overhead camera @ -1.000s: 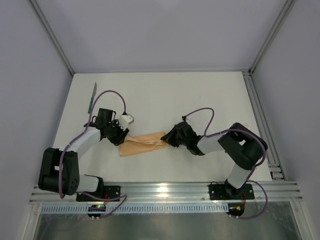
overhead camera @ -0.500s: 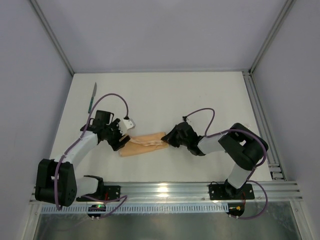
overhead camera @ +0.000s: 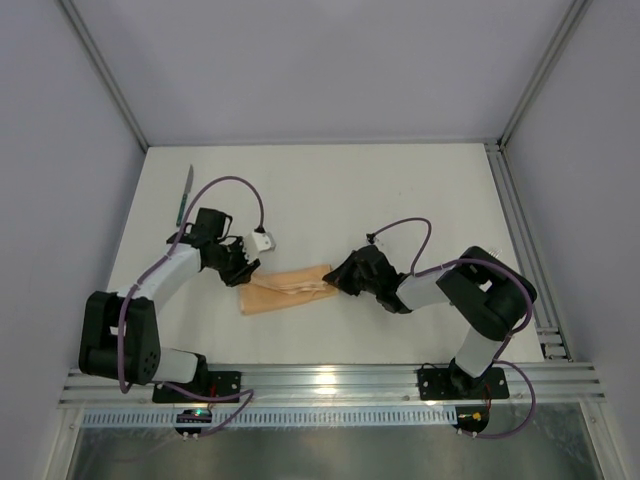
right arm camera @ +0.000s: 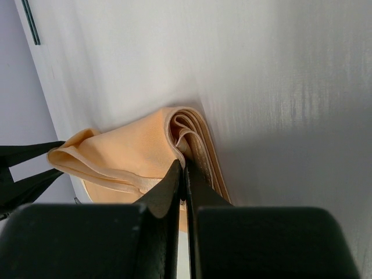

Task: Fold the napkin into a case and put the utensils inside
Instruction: Grasp the top corner of the smaller rectangle folded napkin from the folded napkin.

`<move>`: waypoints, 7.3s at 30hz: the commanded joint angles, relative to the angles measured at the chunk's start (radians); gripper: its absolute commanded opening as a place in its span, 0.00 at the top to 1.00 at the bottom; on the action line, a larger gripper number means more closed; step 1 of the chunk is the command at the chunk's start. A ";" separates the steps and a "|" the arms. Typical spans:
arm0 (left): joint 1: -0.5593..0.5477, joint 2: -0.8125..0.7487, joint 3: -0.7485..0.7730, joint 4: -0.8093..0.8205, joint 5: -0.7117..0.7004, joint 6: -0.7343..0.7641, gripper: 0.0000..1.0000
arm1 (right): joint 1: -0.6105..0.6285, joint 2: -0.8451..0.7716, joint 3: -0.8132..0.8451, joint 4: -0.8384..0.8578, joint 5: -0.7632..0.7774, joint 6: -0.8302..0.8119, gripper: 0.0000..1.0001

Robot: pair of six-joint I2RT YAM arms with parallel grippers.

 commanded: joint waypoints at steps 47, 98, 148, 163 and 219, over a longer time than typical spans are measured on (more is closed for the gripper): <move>-0.718 0.048 0.072 -0.030 -0.144 -0.267 0.33 | -0.057 -0.026 -0.003 -0.125 -0.193 -0.229 0.96; -0.658 0.108 -0.015 0.369 -0.249 -0.288 0.42 | 0.124 -0.033 -0.173 0.180 0.123 0.018 0.96; -0.683 0.240 0.097 0.263 -0.258 -0.305 0.88 | 0.124 0.012 -0.233 0.312 0.114 0.054 0.96; -0.678 0.152 0.086 0.286 -0.266 -0.330 1.00 | 0.117 -0.137 -0.196 0.136 0.062 -0.116 0.77; -0.597 0.062 0.024 0.338 -0.147 -0.333 1.00 | -0.012 -0.129 -0.006 0.056 -0.530 -1.147 0.65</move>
